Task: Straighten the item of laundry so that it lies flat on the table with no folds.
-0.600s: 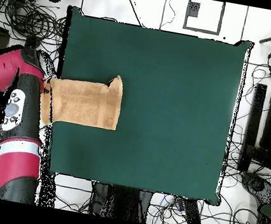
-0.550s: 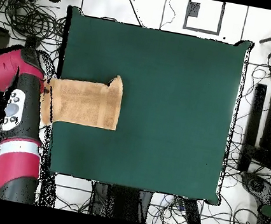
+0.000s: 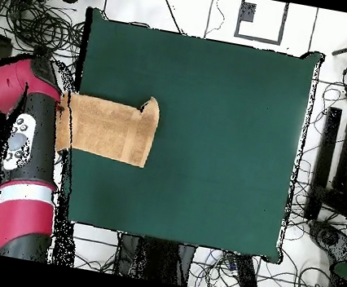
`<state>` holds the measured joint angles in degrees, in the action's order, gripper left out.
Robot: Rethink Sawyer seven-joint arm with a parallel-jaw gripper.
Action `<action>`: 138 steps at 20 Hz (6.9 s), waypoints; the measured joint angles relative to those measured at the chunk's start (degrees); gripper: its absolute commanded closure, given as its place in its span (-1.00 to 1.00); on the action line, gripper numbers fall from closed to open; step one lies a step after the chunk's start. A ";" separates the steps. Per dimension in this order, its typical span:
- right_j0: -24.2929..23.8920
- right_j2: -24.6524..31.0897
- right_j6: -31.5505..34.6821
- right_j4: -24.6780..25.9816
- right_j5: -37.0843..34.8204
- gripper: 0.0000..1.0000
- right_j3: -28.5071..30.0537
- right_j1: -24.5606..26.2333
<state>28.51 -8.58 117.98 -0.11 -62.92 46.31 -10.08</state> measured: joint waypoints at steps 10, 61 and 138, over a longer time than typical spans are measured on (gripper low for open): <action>-2.10 0.00 0.00 -0.06 4.13 1.00 0.56 -1.12; 2.06 1.21 0.00 0.08 19.89 1.00 30.70 -17.89; 4.96 1.68 0.00 -4.33 16.62 1.00 44.21 -23.58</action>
<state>33.47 -6.90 117.98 -4.44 -46.30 90.52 -33.66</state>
